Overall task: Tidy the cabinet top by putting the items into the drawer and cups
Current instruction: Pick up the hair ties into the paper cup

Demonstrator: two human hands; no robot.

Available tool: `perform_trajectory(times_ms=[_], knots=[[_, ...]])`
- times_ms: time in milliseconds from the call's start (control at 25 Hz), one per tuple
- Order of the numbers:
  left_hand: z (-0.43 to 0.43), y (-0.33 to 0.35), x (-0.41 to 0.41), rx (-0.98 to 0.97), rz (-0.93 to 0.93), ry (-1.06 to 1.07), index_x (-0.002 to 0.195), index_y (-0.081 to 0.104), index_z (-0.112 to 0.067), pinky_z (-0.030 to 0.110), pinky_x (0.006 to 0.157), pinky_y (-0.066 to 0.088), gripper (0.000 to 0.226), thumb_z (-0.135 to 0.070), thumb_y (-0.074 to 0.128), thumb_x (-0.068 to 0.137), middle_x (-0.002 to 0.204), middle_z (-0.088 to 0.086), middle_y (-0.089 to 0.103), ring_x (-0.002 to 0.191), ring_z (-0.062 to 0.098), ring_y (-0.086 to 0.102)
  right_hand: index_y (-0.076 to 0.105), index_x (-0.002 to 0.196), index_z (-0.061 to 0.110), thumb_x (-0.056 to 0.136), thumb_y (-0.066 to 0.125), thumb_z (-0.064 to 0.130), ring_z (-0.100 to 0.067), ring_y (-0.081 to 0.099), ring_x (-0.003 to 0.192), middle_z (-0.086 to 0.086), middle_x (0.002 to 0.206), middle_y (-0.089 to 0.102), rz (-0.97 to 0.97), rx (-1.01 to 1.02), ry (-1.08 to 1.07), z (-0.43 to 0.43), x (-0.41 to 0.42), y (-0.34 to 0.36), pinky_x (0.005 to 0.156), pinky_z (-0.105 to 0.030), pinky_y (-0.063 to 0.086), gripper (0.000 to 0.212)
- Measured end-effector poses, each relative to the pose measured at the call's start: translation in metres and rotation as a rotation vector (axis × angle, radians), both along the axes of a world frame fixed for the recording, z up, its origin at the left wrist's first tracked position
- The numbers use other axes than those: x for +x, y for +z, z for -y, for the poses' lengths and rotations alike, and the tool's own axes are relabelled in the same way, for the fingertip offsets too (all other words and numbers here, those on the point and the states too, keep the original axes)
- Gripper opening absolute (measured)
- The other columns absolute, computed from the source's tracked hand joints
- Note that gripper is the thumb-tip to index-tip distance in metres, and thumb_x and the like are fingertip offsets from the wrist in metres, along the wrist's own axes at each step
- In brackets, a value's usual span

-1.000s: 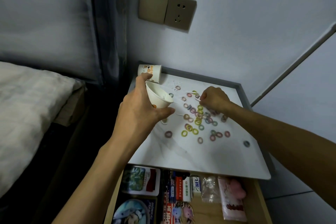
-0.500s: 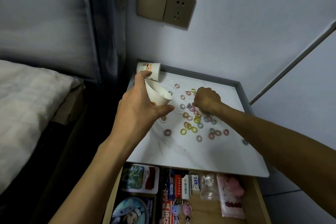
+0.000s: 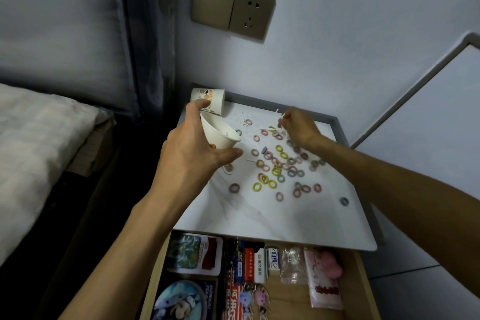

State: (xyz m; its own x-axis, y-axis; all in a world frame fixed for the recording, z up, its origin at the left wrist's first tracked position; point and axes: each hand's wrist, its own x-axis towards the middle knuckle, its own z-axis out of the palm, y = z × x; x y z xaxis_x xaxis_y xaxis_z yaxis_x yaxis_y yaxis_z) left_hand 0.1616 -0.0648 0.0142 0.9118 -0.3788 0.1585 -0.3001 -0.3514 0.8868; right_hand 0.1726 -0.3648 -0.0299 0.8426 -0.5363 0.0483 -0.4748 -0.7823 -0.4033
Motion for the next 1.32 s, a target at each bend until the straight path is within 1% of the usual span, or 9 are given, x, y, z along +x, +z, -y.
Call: perform_trajectory(times_ms=[80,240,320,440,640,920,1040,1200,1320], knots=[[0.002,0.0,0.001,-0.002,-0.005,0.0,0.137,0.037,-0.033,0.042,0.083,0.056,0.092,-0.038,0.088,0.062,0.122,-0.001,0.059,0.095,0.02,0.062,0.061,0.1,0.01,0.099,0.051,0.015,-0.018,0.066,0.081,-0.005,0.087,0.071,0.046,0.036,0.029,0.008,0.007,0.011,0.079,-0.032,0.051,0.011],[0.002,-0.002,0.002,0.002,-0.002,0.004,0.136,0.036,-0.035,0.043,0.08,0.056,0.091,-0.039,0.088,0.061,0.118,-0.003,0.06,0.087,0.017,0.063,0.072,0.101,0.007,0.093,0.061,0.017,-0.027,0.067,0.088,-0.012,0.095,0.072,-0.166,-0.262,0.259,0.02,0.024,0.0,0.084,-0.04,0.054,0.017],[0.002,-0.003,0.003,0.005,0.003,0.008,0.135,0.037,-0.035,0.041,0.08,0.056,0.09,-0.039,0.088,0.061,0.118,-0.004,0.06,0.086,0.014,0.063,0.075,0.094,0.007,0.091,0.063,0.017,-0.028,0.067,0.084,-0.012,0.092,0.073,-0.16,-0.324,0.317,0.021,0.031,-0.01,0.081,-0.043,0.055,0.016],[0.002,-0.004,0.007,0.011,0.009,0.012,0.135,0.037,-0.034,0.038,0.081,0.056,0.089,-0.038,0.088,0.062,0.119,-0.004,0.059,0.087,0.012,0.062,0.075,0.097,0.01,0.089,0.068,0.019,-0.023,0.066,0.084,-0.007,0.095,0.073,-0.132,-0.298,0.341,0.015,0.033,-0.02,0.077,-0.034,0.053,0.015],[0.004,-0.005,0.01,0.022,0.009,0.012,0.135,0.037,-0.034,0.039,0.081,0.055,0.089,-0.038,0.088,0.062,0.117,-0.004,0.06,0.086,0.012,0.062,0.073,0.098,0.012,0.086,0.071,0.021,-0.019,0.063,0.085,-0.004,0.096,0.071,-0.156,-0.194,0.279,0.018,0.031,-0.028,0.079,-0.037,0.053,0.016],[0.007,-0.007,0.008,0.031,0.008,-0.002,0.138,0.035,-0.033,0.043,0.079,0.056,0.093,-0.038,0.088,0.062,0.118,-0.002,0.06,0.088,0.017,0.064,0.065,0.104,0.006,0.093,0.059,0.02,-0.031,0.06,0.097,-0.015,0.108,0.065,-0.307,-0.291,0.267,0.014,0.034,-0.028,0.082,-0.039,0.048,0.018],[0.008,-0.007,0.008,0.033,0.005,0.002,0.137,0.036,-0.034,0.039,0.082,0.055,0.092,-0.038,0.088,0.062,0.114,-0.004,0.06,0.084,0.01,0.062,0.065,0.096,0.01,0.09,0.062,0.019,-0.029,0.062,0.087,-0.014,0.099,0.067,-0.245,-0.297,0.245,0.017,0.028,-0.02,0.074,-0.039,0.05,0.011],[0.01,-0.006,0.008,0.046,0.009,-0.003,0.138,0.035,-0.034,0.035,0.08,0.054,0.092,-0.039,0.088,0.062,0.113,-0.005,0.058,0.081,0.009,0.061,0.072,0.107,0.006,0.092,0.065,0.02,-0.026,0.066,0.094,-0.013,0.104,0.072,-0.203,-0.31,0.301,0.03,0.017,-0.005,0.085,-0.039,0.053,0.022],[0.011,-0.004,0.006,0.058,0.003,-0.009,0.139,0.035,-0.033,0.033,0.078,0.053,0.093,-0.037,0.088,0.063,0.112,-0.004,0.057,0.085,0.014,0.062,0.072,0.11,0.005,0.093,0.063,0.016,-0.021,0.065,0.085,-0.014,0.105,0.072,-0.15,-0.224,0.266,0.034,0.005,0.011,0.081,-0.028,0.049,0.022]])
